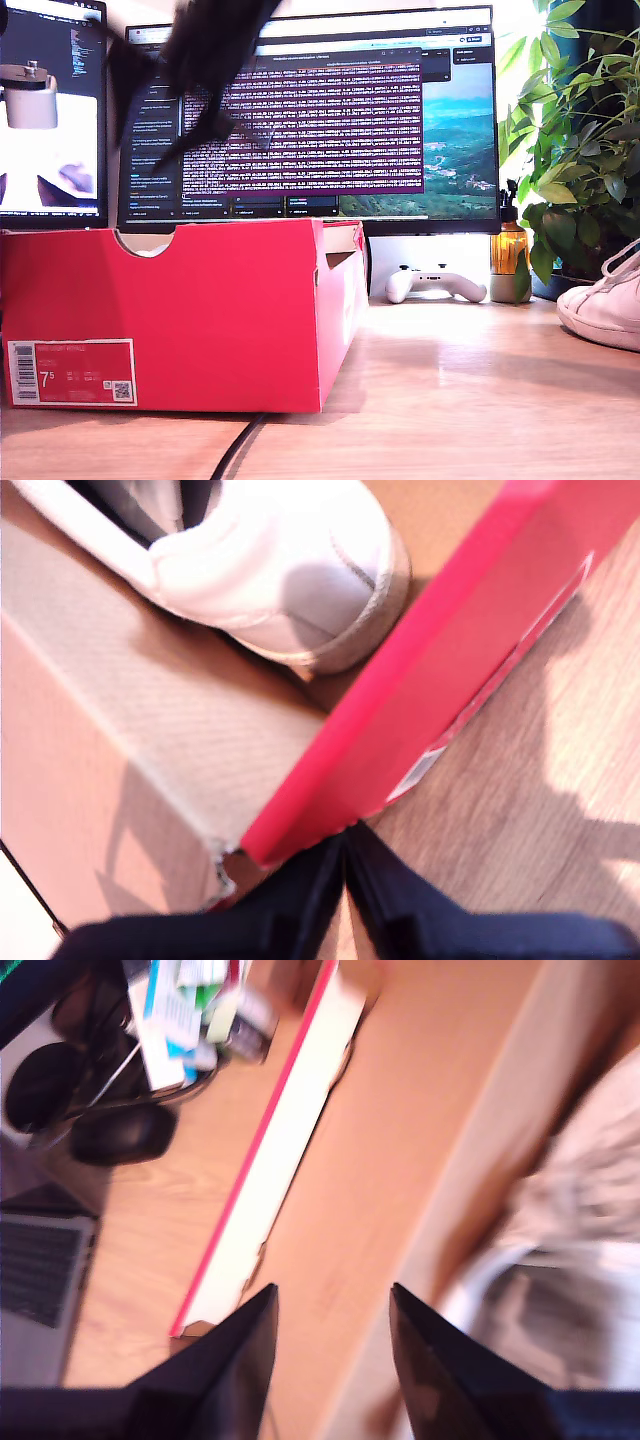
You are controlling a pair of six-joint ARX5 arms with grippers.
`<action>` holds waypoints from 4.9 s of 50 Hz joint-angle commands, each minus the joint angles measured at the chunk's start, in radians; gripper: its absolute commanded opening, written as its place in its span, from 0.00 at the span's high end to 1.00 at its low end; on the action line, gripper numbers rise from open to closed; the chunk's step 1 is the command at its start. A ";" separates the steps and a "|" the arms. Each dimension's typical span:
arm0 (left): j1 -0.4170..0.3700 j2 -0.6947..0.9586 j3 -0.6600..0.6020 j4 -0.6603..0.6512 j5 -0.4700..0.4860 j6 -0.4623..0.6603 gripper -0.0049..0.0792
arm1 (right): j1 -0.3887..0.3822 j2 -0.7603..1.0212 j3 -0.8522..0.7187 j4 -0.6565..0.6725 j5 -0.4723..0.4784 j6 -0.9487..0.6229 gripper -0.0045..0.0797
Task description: Pack the white shoes by picking the first shoe and placing it inside the red shoebox, left side, then picking and rotating the second shoe and placing it in the shoebox
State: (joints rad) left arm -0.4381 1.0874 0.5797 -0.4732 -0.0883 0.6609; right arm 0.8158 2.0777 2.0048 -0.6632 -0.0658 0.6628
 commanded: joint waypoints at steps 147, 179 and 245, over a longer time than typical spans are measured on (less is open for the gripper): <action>-0.001 0.005 -0.010 0.026 0.014 -0.006 0.96 | -0.594 -0.623 -1.083 -0.505 0.416 1.148 0.15; -0.001 0.005 -0.010 0.026 0.018 -0.006 0.96 | -0.660 -0.624 -1.084 -0.510 0.454 1.067 0.96; -0.001 0.005 -0.010 0.026 0.022 -0.007 0.96 | -0.453 -0.594 -0.459 0.033 -0.111 -0.995 0.96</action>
State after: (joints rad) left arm -0.4377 1.0874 0.5797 -0.4736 -0.0769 0.6609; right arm 0.3634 1.4677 1.5238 -0.6834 -0.1638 -0.3428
